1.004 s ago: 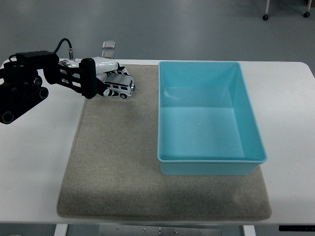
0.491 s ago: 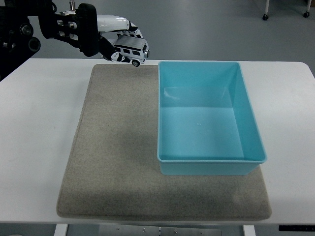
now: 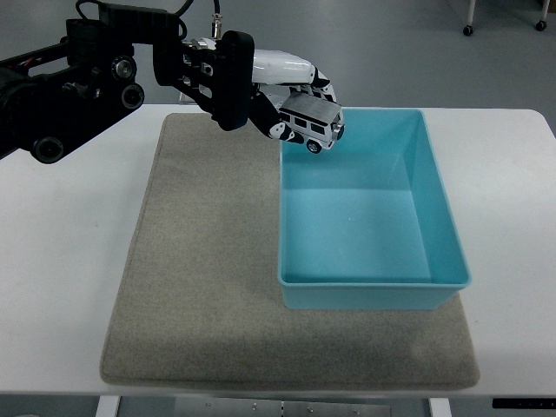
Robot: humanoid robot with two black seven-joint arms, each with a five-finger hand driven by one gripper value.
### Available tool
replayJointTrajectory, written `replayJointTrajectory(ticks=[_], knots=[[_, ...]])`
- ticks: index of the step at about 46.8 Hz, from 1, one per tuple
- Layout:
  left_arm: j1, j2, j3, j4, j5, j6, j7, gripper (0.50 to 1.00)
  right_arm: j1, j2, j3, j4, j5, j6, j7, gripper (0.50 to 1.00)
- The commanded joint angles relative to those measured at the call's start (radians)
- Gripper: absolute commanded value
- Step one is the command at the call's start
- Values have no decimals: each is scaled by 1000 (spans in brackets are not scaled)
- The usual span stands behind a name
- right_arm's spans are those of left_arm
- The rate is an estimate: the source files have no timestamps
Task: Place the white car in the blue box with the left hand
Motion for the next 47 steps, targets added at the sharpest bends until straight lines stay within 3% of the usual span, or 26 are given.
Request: replayJointTrajectory(ticks=[1,21,28,31,33,47], knots=[[-2,-54,30,17,8,11,1,500,0,0,0,0,0,-1,0,936],[52,-220,56,105,86,30,3,500,0,0,0,0,0,-1,0,936],[70,-226,53,103,68,39,5,749,0,0,0,0,0,0,0,936],[96,-231,47,98,65,40,5,923,0,0,0,-2,0,0,0,936],[106,-231,41,100,60,45,5,994,0,0,0,0,0,-1,0,936],[115,-210,26,106,-220,83,8,1000,0,0,0,0,0,0,0,936]])
